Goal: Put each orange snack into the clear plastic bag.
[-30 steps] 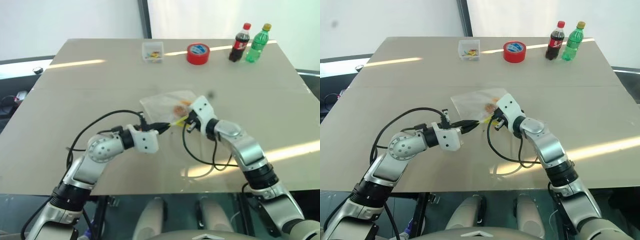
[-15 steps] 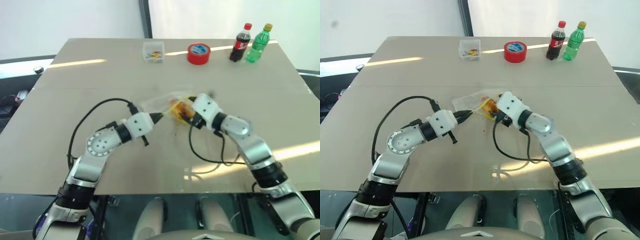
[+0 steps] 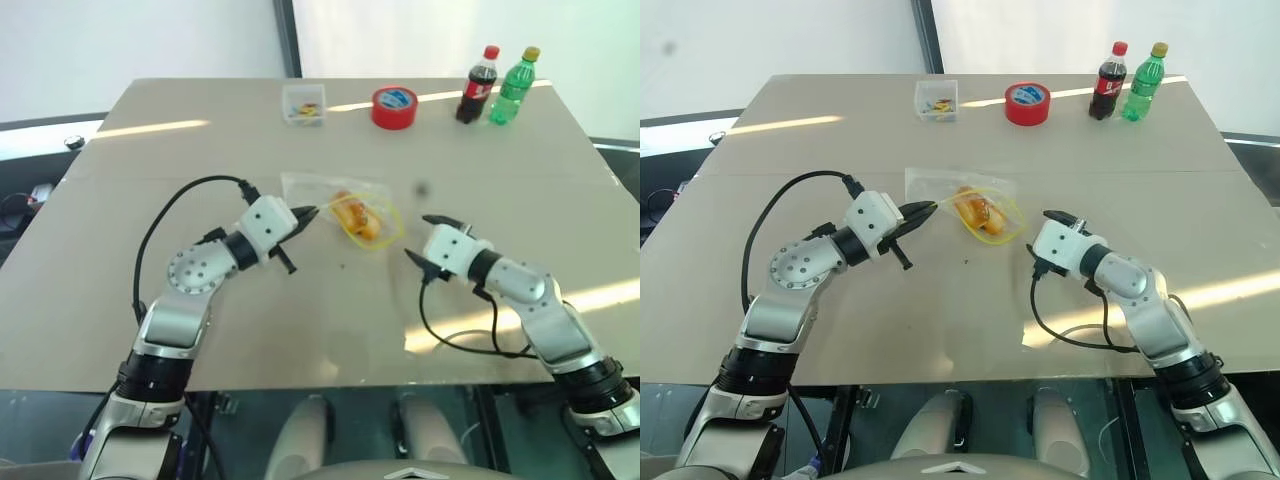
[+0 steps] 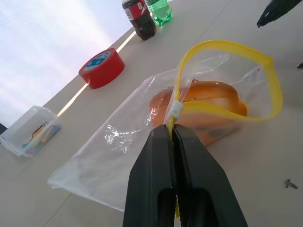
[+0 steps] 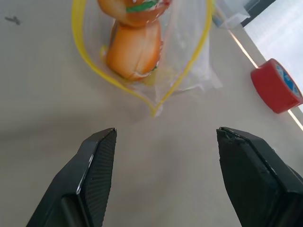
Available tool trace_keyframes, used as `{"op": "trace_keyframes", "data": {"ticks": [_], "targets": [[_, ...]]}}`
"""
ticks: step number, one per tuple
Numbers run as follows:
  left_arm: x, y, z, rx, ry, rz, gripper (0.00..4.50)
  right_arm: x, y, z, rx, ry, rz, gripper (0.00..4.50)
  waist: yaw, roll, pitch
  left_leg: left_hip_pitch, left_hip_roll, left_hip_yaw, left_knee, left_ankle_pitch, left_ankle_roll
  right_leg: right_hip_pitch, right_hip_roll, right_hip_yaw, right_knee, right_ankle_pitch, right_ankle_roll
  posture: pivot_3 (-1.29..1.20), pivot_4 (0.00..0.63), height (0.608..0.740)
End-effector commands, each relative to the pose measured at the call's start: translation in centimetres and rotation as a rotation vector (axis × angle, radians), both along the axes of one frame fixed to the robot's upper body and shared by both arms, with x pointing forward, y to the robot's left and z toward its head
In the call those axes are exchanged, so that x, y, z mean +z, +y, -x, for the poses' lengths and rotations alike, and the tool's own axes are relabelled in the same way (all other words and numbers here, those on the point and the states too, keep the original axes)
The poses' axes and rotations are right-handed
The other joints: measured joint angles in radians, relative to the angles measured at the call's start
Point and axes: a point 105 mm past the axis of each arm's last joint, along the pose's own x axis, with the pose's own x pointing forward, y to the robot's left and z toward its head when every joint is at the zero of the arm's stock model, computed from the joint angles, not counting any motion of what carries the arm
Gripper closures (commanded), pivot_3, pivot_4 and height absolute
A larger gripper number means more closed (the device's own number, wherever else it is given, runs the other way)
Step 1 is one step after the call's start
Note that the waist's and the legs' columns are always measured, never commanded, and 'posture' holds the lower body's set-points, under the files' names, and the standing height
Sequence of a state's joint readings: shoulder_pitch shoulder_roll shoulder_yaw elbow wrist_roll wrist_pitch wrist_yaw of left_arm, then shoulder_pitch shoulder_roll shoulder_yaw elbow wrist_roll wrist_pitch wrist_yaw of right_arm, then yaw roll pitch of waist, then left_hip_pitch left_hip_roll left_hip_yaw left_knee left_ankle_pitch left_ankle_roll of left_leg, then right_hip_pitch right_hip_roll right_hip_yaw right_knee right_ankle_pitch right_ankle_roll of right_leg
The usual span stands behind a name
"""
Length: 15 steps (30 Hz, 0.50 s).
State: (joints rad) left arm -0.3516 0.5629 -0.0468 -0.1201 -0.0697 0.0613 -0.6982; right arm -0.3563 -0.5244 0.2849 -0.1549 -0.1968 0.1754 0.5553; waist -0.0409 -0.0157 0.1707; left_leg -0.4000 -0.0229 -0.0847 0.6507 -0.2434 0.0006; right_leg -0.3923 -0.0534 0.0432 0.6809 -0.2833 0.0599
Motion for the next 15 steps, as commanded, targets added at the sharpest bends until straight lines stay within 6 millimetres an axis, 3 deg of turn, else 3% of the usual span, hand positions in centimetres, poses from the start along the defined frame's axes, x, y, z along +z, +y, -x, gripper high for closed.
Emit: {"op": "trace_keyframes", "data": {"ticks": [1, 4, 6, 9, 15], "targets": [[1.31, -0.03, 0.10, -0.014, -0.049, -0.002, 4.50, 1.53, 1.40, -0.35, 0.035, -0.071, -0.026, 1.07, 0.000, 0.000, 0.000, 0.000, 0.000, 0.000, 0.000, 0.000, 0.000, 0.000, 0.000, 0.000, 0.000, 0.000, 0.000, 0.00, 0.150, 0.740], [1.37, -0.12, 0.21, -0.014, -0.052, -0.003, 4.50, 1.93, 1.81, -0.76, 0.040, -0.099, -0.035, 1.90, 0.004, 0.000, 0.000, 0.000, 0.000, 0.000, 0.000, 0.000, 0.000, 0.000, 0.000, 0.000, 0.000, 0.000, 0.000, 0.00, 0.150, 0.740], [1.37, -0.10, 0.27, -0.013, -0.052, -0.006, 4.50, 2.21, 1.89, -0.90, 0.037, -0.118, -0.035, 3.03, 0.006, 0.000, 0.000, 0.000, 0.000, -0.001, 0.000, 0.000, 0.000, 0.000, 0.000, 0.000, 0.000, 0.000, 0.000, 0.00, 0.150, 0.740], [1.36, -0.09, 0.31, -0.012, -0.052, -0.007, 4.50, 1.48, 1.92, -0.83, 0.052, -0.100, -0.006, 4.22, 0.005, 0.000, 0.000, 0.000, 0.000, -0.001, 0.000, 0.000, 0.000, 0.000, 0.000, 0.000, 0.000, 0.000, 0.000, 0.00, 0.150, 0.740], [1.49, -0.10, 0.46, -0.011, -0.047, 0.008, 4.50, 1.69, 1.35, -1.18, 0.039, -0.117, 0.009, 4.22, 0.005, 0.000, 0.000, 0.000, 0.000, -0.001, 0.000, 0.000, 0.000, 0.000, 0.000, 0.000, 0.000, 0.000, 0.000, 0.00, 0.150, 0.740]]}}
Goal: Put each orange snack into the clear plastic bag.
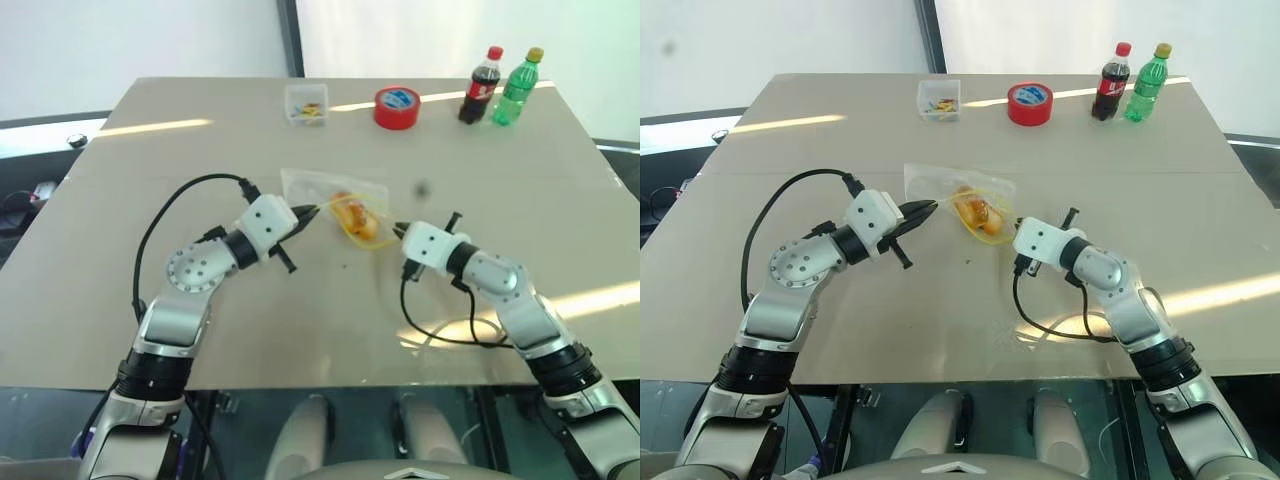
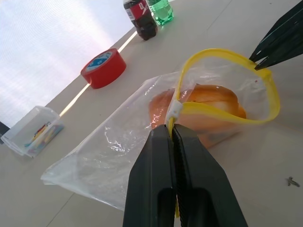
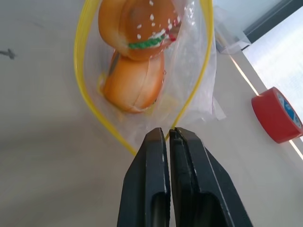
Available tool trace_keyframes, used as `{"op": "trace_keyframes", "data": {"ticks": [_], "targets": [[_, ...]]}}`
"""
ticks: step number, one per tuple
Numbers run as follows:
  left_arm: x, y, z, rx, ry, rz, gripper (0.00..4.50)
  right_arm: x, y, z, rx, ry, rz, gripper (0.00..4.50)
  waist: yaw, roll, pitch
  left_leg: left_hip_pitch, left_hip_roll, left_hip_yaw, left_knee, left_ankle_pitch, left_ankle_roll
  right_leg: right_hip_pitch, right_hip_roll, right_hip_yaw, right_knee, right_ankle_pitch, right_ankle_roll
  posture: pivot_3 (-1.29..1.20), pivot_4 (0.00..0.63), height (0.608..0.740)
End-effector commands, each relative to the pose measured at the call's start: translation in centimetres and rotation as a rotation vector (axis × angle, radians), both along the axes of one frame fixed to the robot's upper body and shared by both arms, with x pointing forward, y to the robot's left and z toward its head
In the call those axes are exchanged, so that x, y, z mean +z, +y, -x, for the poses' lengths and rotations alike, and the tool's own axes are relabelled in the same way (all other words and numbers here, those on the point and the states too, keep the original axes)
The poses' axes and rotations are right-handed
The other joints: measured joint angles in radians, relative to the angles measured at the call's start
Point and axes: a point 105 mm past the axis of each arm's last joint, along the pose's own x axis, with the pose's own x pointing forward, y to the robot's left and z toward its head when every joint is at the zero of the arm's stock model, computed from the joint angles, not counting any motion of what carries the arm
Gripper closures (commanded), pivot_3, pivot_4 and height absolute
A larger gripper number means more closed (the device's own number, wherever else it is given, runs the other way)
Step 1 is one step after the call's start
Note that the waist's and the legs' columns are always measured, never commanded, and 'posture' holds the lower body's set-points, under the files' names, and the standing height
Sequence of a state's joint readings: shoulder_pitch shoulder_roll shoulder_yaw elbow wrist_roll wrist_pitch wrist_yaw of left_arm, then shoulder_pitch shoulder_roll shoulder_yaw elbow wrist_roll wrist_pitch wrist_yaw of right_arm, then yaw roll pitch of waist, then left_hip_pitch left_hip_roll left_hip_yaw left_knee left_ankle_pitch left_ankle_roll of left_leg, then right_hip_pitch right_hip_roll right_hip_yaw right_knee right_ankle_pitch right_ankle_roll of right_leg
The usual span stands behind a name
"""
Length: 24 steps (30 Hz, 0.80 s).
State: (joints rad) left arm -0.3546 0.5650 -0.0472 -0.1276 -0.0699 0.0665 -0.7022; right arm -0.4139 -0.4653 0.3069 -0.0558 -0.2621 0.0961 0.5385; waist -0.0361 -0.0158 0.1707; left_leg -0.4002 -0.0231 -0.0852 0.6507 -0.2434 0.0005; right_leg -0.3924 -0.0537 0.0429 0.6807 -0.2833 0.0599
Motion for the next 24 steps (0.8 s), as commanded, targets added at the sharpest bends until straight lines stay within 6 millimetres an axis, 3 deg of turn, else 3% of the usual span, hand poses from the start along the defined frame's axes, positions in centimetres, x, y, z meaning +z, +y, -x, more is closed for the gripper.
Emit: {"op": "trace_keyframes", "data": {"ticks": [1, 5, 8, 11, 24], "targets": [[1.3, 0.0, 0.4, -0.004, -0.045, 0.013, 4.50, 1.8, -0.2, -0.2, 0.009, -0.067, -0.010, 4.22, -0.001, 0.000, 0.000, 0.000, 0.000, 0.000, 0.000, 0.000, 0.000, 0.000, 0.000, 0.000, 0.000, 0.000, 0.000, 0.00, 0.150, 0.740], [1.4, 0.1, 0.4, 0.003, -0.044, 0.016, 4.50, 1.9, -0.7, 0.5, 0.021, -0.021, -0.022, 4.22, -0.001, 0.000, 0.000, 0.000, 0.000, 0.000, 0.000, 0.000, 0.000, 0.000, 0.000, 0.000, 0.000, 0.000, 0.000, 0.00, 0.150, 0.740], [1.4, 0.1, 0.3, 0.006, -0.044, 0.019, 4.50, 1.6, -1.1, 1.4, 0.041, 0.003, -0.011, 3.65, 0.000, 0.000, 0.000, 0.000, 0.000, 0.000, 0.000, 0.000, 0.000, 0.000, 0.000, 0.000, 0.000, 0.000, 0.000, 0.00, 0.150, 0.740], [1.5, 0.1, 0.3, 0.005, -0.044, 0.020, 4.50, 0.8, -1.1, 1.9, 0.040, 0.014, 0.022, 2.48, 0.001, 0.000, 0.000, 0.000, 0.000, 0.000, 0.000, 0.000, 0.000, 0.000, 0.000, 0.000, -0.001, 0.000, 0.000, 0.00, 0.150, 0.740], [1.6, -0.1, 0.3, 0.001, -0.048, 0.018, 4.50, 0.2, 0.8, -1.1, -0.007, -0.047, -0.010, 2.48, -0.001, 0.000, 0.000, 0.000, 0.000, 0.000, 0.000, 0.000, 0.000, 0.000, 0.000, 0.000, 0.000, 0.000, 0.000, 0.00, 0.150, 0.740]]}}
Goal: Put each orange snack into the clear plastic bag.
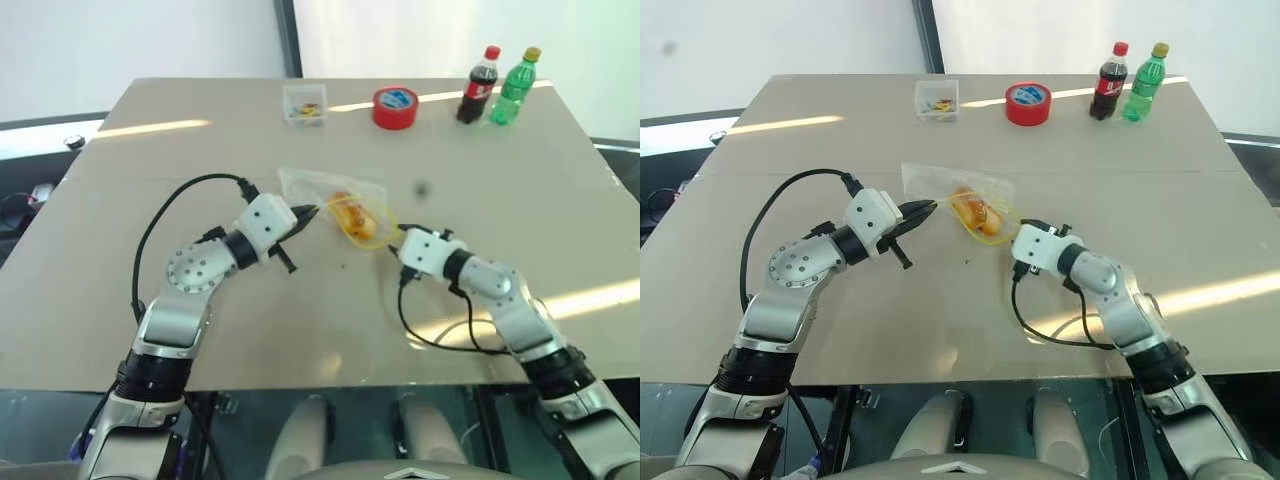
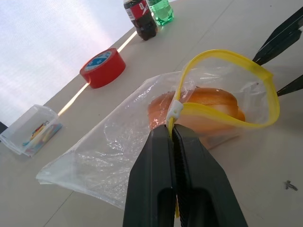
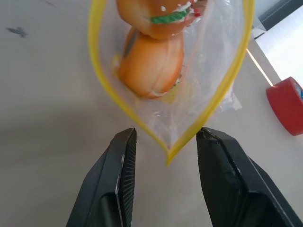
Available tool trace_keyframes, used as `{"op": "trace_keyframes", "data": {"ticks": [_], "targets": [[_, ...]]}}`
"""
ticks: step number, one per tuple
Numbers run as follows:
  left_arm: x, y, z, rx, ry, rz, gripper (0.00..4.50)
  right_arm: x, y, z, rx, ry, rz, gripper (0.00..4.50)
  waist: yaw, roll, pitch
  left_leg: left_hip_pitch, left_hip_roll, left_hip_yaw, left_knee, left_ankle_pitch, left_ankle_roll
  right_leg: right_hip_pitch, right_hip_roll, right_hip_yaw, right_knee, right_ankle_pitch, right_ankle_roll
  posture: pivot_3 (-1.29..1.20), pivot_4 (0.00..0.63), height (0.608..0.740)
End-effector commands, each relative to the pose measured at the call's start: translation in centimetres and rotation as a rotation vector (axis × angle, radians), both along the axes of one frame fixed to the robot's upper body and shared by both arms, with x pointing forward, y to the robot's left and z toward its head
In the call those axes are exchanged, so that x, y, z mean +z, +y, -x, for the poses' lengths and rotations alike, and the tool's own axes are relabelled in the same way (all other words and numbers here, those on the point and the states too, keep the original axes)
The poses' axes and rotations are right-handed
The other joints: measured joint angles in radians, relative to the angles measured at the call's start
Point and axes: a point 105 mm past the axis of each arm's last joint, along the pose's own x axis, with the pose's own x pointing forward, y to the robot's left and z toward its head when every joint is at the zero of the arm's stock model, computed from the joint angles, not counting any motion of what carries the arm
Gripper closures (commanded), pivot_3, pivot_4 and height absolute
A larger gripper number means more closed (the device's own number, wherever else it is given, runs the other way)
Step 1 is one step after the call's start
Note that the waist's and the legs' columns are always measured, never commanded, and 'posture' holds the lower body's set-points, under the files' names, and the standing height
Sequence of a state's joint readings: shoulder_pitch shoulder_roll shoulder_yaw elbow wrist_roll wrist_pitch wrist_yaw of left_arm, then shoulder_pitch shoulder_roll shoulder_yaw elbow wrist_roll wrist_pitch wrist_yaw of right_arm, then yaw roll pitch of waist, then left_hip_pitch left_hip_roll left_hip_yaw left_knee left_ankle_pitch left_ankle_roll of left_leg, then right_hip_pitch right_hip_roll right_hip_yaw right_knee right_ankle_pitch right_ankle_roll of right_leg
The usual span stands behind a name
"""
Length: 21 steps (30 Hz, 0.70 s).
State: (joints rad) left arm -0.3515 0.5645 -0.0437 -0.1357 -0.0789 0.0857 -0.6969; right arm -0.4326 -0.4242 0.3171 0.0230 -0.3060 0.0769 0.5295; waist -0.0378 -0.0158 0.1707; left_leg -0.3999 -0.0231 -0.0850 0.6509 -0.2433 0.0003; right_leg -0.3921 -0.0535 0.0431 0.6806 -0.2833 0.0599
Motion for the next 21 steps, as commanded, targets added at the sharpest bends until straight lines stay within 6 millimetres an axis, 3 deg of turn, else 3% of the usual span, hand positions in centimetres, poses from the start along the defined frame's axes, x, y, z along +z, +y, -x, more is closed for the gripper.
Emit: {"op": "trace_keyframes", "data": {"ticks": [1, 5, 10, 13, 17, 21], "targets": [[1.6, -0.2, 0.4, -0.006, -0.059, 0.008, 4.50, 1.5, 0.5, -0.5, 0.007, -0.071, -0.030, 2.99, 0.001, 0.000, 0.000, 0.000, 0.000, 0.000, 0.000, 0.000, 0.000, 0.000, 0.000, 0.000, 0.000, 0.000, 0.000, 0.00, 0.150, 0.740], [1.6, -0.1, 0.4, -0.003, -0.057, 0.008, 4.50, 1.5, 0.6, -0.6, 0.020, -0.080, -0.030, 4.44, 0.001, 0.000, 0.000, 0.000, 0.000, 0.000, 0.000, 0.000, 0.000, 0.000, 0.000, 0.000, 0.000, 0.000, 0.000, 0.00, 0.150, 0.740], [1.8, 0.0, 0.4, 0.002, -0.060, 0.015, 4.50, 2.7, 0.0, -0.5, 0.018, -0.114, -0.039, 4.44, 0.000, 0.000, 0.000, 0.000, 0.000, 0.000, 0.000, 0.000, 0.000, 0.000, 0.000, 0.000, 0.000, 0.000, 0.000, 0.00, 0.150, 0.740], [3.8, 0.2, 0.0, 0.007, -0.077, 0.091, 4.50, 5.3, -1.6, -0.8, -0.012, -0.182, -0.026, 4.44, 0.002, 0.000, 0.000, -0.001, 0.000, 0.000, 0.000, 0.000, 0.000, 0.000, 0.000, 0.000, 0.000, 0.000, 0.000, 0.00, 0.150, 0.740], [6.8, 0.4, -0.7, 0.014, -0.096, 0.212, 4.50, 10.5, -3.9, -1.3, -0.059, -0.308, -0.007, 4.44, 0.003, 0.000, 0.001, -0.001, 0.000, -0.001, 0.001, 0.000, 0.000, 0.000, 0.000, -0.001, 0.000, 0.000, 0.000, 0.00, 0.150, 0.740], [7.4, 0.5, -1.1, 0.016, -0.089, 0.227, 4.50, 12.2, -4.3, -1.0, -0.046, -0.321, 0.015, 4.44, -0.003, 0.000, 0.000, -0.001, 0.000, -0.001, 0.000, 0.000, 0.000, 0.000, 0.000, -0.001, -0.001, 0.000, 0.000, 0.00, 0.150, 0.740]]}}
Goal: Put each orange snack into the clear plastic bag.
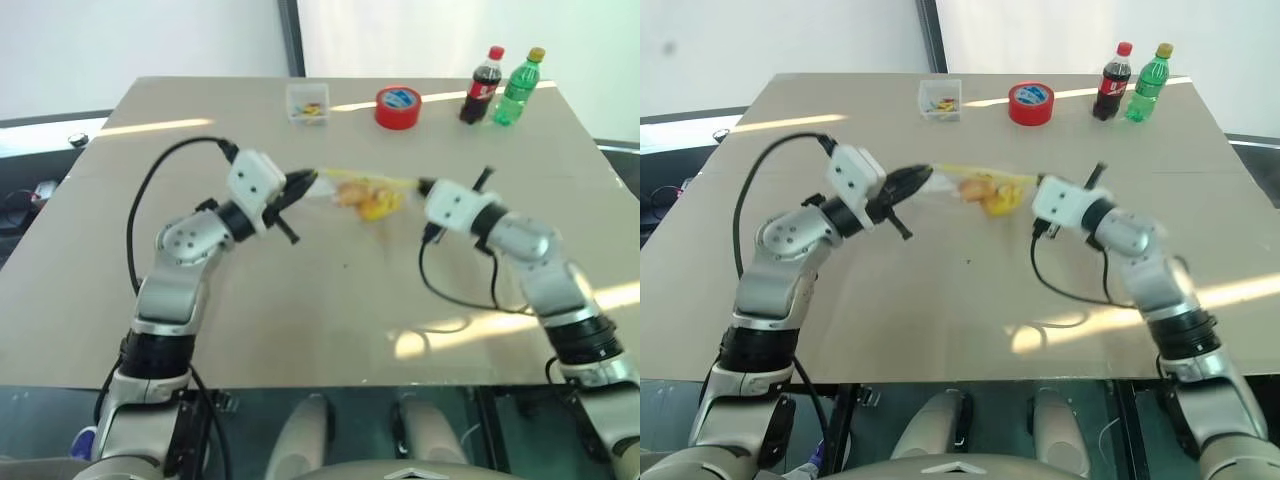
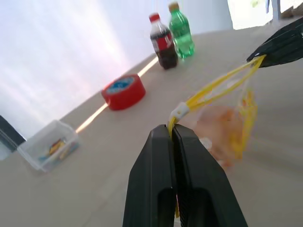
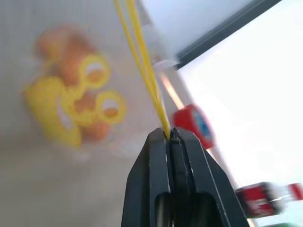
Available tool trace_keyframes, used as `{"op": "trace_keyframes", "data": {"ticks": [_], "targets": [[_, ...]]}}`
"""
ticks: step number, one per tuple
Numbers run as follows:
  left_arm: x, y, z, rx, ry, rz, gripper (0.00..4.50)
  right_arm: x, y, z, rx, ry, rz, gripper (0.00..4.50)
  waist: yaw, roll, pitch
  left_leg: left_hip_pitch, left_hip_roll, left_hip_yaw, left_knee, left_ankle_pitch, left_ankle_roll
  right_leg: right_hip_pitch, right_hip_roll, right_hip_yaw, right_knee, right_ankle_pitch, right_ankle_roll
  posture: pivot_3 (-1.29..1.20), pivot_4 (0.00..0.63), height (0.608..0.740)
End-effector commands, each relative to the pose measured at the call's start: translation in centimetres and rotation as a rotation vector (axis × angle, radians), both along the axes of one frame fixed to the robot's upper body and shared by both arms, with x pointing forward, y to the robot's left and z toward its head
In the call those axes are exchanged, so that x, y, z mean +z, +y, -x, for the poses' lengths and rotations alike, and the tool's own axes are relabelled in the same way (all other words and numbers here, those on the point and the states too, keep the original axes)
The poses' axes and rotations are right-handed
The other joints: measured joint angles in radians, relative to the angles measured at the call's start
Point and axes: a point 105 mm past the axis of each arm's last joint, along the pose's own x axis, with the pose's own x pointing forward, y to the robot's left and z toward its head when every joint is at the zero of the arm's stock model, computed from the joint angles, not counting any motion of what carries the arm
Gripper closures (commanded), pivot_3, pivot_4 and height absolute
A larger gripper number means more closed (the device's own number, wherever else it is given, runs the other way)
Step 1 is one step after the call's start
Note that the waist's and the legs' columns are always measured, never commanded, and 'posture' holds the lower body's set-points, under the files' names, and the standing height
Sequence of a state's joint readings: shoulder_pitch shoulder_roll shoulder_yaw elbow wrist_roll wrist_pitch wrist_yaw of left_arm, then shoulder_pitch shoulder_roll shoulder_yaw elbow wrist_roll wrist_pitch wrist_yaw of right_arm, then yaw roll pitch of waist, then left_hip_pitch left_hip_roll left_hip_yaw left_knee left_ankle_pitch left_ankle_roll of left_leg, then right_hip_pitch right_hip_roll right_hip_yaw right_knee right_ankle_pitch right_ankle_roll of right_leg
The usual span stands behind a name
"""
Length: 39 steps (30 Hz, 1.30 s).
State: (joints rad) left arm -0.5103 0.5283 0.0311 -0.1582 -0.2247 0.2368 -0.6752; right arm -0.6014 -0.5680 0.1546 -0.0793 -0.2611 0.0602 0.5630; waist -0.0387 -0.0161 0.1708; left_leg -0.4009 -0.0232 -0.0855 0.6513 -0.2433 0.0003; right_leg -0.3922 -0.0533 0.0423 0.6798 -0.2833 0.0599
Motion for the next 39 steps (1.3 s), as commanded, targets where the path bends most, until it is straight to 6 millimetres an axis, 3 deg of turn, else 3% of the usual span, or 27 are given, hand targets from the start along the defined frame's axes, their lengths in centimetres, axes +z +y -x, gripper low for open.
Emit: {"op": "trace_keyframes", "data": {"ticks": [1, 8, 12, 19, 22, 25, 28, 31, 35, 39], "targets": [[1.8, 1.0, -0.2, 0.035, -0.037, 0.041, 4.50, 1.6, -0.8, 0.4, -0.003, -0.014, 0.009, 4.44, -0.002, 0.000, 0.000, 0.000, 0.000, 0.000, 0.000, 0.000, 0.000, 0.000, 0.000, 0.000, 0.000, 0.000, 0.000, 0.00, 0.150, 0.740], [2.3, 0.8, -2.8, 0.079, -0.111, -0.039, 4.50, 2.1, -2.5, -1.9, -0.074, -0.050, 0.047, 4.44, 0.000, 0.000, 0.000, 0.001, -0.001, 0.001, 0.001, 0.000, 0.000, 0.000, 0.000, 0.001, 0.001, 0.000, 0.000, 0.00, 0.150, 0.740], [2.5, -0.1, -1.7, -0.006, -0.154, -0.059, 4.50, 2.5, -3.1, -1.3, -0.075, -0.047, 0.044, 4.44, 0.000, 0.000, 0.000, -0.003, -0.001, 0.001, 0.000, 0.002, -0.004, -0.003, 0.000, 0.001, 0.000, 0.000, 0.000, 0.00, 0.150, 0.740], [-5.0, -0.7, 1.5, -0.084, -0.085, -0.273, 4.50, -5.3, -1.4, 3.1, 0.022, 0.231, 0.093, 4.44, -0.001, 0.000, -0.001, -0.017, 0.000, 0.002, 0.002, 0.002, -0.004, -0.017, -0.002, 0.002, 0.000, 0.000, 0.000, 0.00, 0.150, 0.740], [-7.4, -1.0, 2.5, -0.115, -0.057, -0.337, 4.50, -8.0, -0.7, 4.4, 0.047, 0.334, 0.086, 4.44, 0.003, 0.000, -0.001, -0.015, 0.000, 0.002, 0.003, 0.002, -0.003, -0.017, -0.002, 0.003, 0.006, 0.000, 0.000, 0.00, 0.150, 0.740], [-8.5, -1.2, 3.2, -0.140, -0.061, -0.379, 4.50, -8.8, -0.5, 5.0, 0.051, 0.356, 0.077, 3.63, 0.003, 0.000, -0.001, -0.009, 0.000, 0.001, 0.004, 0.000, 0.001, -0.012, -0.001, 0.002, 0.009, 0.000, 0.000, 0.00, 0.150, 0.740], [-8.1, -1.1, 3.1, -0.118, -0.114, -0.394, 4.50, -7.6, -0.4, 6.2, 0.082, 0.336, 0.046, 2.39, 0.004, 0.000, 0.000, -0.002, 0.000, 0.001, 0.003, 0.000, 0.001, -0.006, -0.001, 0.002, 0.008, 0.000, 0.000, 0.00, 0.150, 0.740], [-7.4, -1.2, 3.0, -0.105, -0.170, -0.409, 4.50, -6.5, 0.3, 7.4, 0.157, 0.331, 0.038, 2.39, 0.004, 0.000, 0.000, 0.000, 0.000, 0.001, 0.002, 0.000, 0.001, -0.002, -0.001, 0.002, 0.007, 0.000, 0.000, 0.00, 0.150, 0.740], [-5.9, -1.9, 2.9, -0.102, -0.314, -0.464, 4.50, -4.1, 4.5, 8.1, 0.315, 0.268, 0.005, 2.39, -0.001, 0.000, 0.000, 0.002, 0.000, 0.001, 0.002, 0.000, 0.001, 0.000, 0.000, 0.002, 0.006, 0.000, 0.000, 0.00, 0.150, 0.740], [-5.4, -2.3, 2.9, -0.115, -0.370, -0.503, 4.50, -3.8, 7.6, 7.3, 0.374, 0.240, 0.015, 2.39, -0.002, 0.000, 0.000, 0.002, 0.000, 0.001, 0.002, 0.000, 0.001, 0.000, 0.001, 0.001, 0.007, 0.000, 0.000, 0.00, 0.150, 0.740]]}}
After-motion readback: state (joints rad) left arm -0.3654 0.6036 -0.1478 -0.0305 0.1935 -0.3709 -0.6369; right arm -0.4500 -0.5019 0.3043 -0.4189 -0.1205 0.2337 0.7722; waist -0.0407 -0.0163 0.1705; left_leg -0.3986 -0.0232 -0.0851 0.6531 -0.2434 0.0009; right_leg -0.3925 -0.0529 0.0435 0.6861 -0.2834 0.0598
